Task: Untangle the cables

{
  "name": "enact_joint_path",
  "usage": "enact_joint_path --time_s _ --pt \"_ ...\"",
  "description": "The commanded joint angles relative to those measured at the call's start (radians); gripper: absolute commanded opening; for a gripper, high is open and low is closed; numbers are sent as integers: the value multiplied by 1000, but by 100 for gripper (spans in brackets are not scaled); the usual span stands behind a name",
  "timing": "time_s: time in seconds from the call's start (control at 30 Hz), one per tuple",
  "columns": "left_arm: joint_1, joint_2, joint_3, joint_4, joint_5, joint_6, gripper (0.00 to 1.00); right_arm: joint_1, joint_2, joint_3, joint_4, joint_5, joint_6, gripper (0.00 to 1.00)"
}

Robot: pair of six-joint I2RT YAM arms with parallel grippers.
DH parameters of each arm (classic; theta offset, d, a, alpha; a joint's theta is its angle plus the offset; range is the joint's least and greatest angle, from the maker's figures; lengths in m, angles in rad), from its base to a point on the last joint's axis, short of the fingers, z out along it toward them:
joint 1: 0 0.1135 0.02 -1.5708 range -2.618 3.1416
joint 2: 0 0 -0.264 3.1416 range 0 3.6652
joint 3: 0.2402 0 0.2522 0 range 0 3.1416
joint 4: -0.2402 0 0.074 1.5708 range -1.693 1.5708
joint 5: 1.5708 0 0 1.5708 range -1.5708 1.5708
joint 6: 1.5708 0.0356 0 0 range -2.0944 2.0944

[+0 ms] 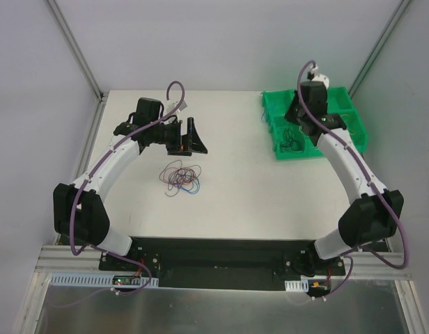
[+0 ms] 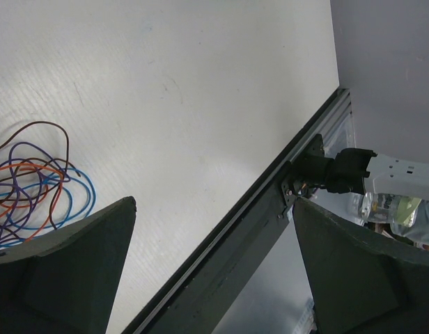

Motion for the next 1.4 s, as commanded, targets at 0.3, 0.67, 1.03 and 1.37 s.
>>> enact_joint_path --time_s 0.3,0.67,1.03,1.37 --pt "10 -40 -3 11 46 11 94 -143 551 683 20 79 43 0" --pt "38 -27 -5 23 86 -4 94 -145 750 777 79 157 -120 0" --pt "49 -18 -12 34 95 -7 95 -142 780 801 -31 74 -201 38" --pt "56 3 -20 32 57 -6 95 -74 460 564 -155 -18 -226 57"
